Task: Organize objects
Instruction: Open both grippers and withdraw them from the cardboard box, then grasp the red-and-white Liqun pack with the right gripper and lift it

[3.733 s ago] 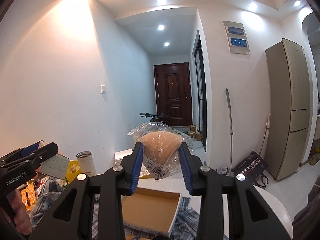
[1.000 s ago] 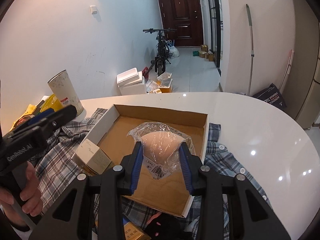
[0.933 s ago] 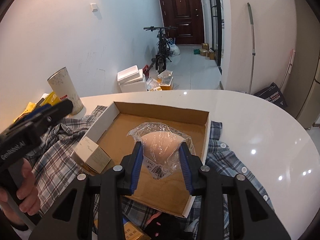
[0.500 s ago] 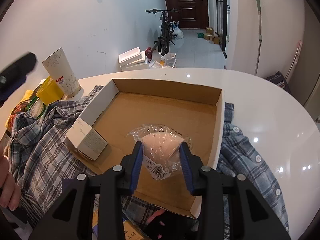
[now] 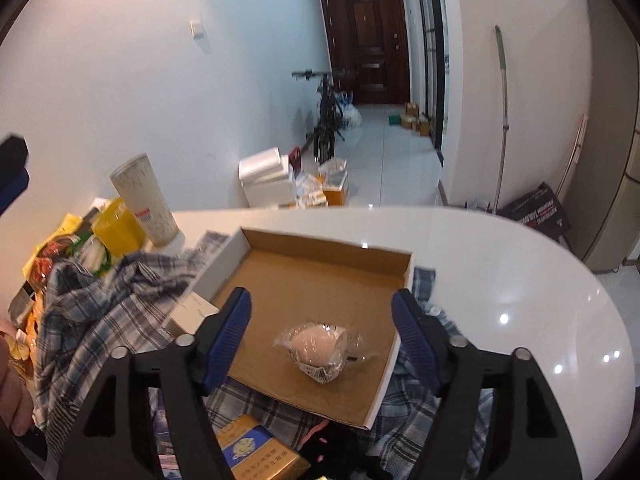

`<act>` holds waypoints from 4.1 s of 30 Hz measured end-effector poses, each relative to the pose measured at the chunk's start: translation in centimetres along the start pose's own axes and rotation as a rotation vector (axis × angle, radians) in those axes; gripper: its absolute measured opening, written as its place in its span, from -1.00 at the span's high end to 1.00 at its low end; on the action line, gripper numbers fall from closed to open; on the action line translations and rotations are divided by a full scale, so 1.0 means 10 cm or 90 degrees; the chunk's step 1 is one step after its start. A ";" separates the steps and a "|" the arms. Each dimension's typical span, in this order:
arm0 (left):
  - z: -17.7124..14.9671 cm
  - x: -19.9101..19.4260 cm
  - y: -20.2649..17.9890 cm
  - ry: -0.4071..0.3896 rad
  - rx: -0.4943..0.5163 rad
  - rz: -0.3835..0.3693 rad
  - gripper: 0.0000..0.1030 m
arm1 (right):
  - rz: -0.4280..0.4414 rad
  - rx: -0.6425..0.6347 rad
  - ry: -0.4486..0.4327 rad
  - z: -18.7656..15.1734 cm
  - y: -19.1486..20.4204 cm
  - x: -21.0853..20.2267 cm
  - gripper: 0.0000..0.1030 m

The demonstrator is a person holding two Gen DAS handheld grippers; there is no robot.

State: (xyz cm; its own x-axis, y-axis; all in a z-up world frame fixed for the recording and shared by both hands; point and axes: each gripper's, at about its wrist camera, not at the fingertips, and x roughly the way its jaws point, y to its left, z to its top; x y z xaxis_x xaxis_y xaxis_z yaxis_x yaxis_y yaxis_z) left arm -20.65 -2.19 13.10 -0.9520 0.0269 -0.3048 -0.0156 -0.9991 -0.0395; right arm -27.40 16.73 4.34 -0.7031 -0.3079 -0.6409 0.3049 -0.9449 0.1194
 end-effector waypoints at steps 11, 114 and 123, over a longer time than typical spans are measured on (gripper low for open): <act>0.10 -1.08 0.04 -0.117 -0.024 -0.049 -1.00 | 0.000 -0.020 -0.147 -0.03 0.18 -1.23 -0.61; -1.89 -0.75 0.19 0.134 -0.059 -0.024 -1.00 | 0.104 0.210 0.136 -1.68 -0.05 -0.05 -0.28; -1.89 -0.75 0.20 0.131 -0.061 -0.024 -1.00 | 0.014 0.098 0.082 -1.62 0.12 -0.36 -0.21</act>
State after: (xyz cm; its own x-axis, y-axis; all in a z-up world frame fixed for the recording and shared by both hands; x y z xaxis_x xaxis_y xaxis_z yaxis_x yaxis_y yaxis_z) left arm -7.75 -3.75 -2.68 -0.8686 0.0799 -0.4891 -0.0110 -0.9898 -0.1420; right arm -14.12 18.55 -5.53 -0.6060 -0.3207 -0.7279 0.2105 -0.9472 0.2421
